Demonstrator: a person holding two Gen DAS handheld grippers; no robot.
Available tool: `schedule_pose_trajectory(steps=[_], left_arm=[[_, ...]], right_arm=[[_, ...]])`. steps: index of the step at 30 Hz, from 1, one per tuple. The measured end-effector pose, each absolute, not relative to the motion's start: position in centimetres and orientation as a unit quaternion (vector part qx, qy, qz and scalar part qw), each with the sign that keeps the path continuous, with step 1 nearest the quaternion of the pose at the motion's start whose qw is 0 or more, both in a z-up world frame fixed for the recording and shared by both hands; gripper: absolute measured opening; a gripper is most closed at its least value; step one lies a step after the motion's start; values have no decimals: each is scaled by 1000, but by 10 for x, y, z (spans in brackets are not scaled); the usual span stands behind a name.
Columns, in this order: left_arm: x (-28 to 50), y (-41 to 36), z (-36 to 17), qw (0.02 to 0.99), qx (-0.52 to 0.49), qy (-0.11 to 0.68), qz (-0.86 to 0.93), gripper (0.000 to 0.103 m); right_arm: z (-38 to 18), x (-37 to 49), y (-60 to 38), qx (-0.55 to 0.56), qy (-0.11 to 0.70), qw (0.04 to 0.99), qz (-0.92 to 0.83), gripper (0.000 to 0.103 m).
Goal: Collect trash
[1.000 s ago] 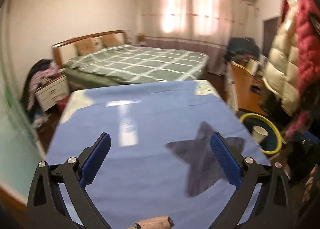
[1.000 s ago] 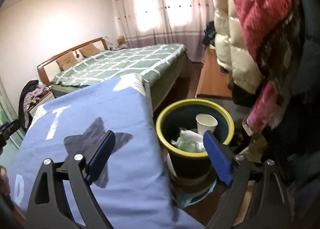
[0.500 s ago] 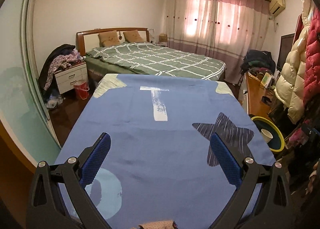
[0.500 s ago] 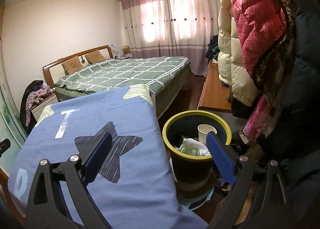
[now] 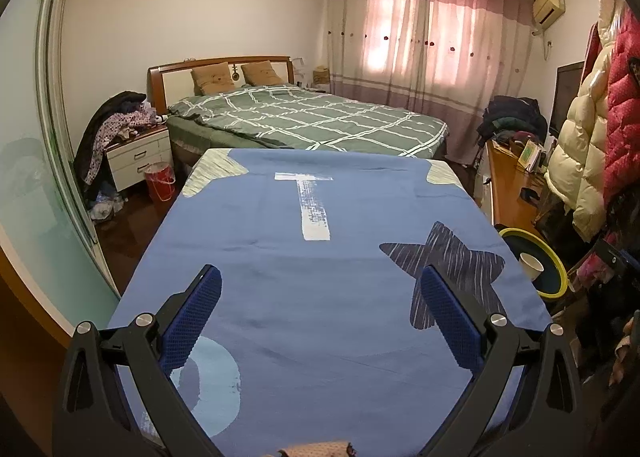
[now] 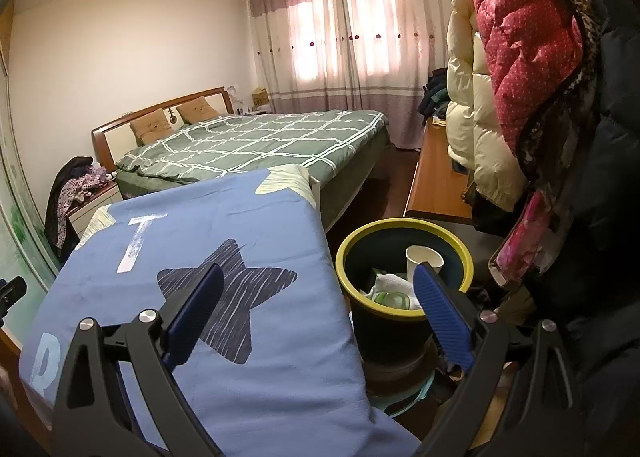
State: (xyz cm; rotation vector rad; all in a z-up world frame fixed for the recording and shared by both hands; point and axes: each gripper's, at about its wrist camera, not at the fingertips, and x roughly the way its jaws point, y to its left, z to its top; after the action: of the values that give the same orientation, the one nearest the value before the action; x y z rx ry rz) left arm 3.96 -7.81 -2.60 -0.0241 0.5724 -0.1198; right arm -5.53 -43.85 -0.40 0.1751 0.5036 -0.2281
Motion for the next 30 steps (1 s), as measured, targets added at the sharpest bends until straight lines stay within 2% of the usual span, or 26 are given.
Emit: schedule_pose_trajectory(steps=[30], left_arm=[[45, -88, -34, 953, -10, 294, -69, 98]], right_arm=[[-10, -53, -437, 90, 253, 957, -109, 91]])
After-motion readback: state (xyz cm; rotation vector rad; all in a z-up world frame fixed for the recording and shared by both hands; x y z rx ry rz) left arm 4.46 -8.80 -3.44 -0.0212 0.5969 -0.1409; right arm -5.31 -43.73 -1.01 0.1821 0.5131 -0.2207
